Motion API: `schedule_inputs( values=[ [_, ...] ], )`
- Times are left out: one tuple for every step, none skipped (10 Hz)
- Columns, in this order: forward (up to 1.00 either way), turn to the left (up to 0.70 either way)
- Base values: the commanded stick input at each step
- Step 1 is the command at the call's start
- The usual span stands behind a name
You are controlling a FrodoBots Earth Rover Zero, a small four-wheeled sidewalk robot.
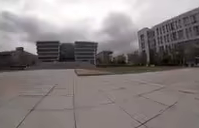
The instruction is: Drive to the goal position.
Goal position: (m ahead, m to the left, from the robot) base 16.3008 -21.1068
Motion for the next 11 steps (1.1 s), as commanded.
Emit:
schedule_inputs(
  values=[
    [0.70,-0.35],
    [0.70,-0.35],
    [0.70,-0.35],
    [0.70,-0.35],
    [0.70,-0.35],
    [0.70,-0.35],
    [0.70,-0.35],
    [0.70,-0.35],
    [0.70,-0.20],
    [0.70,-0.04],
    [0.70,0.00]
  ],
)
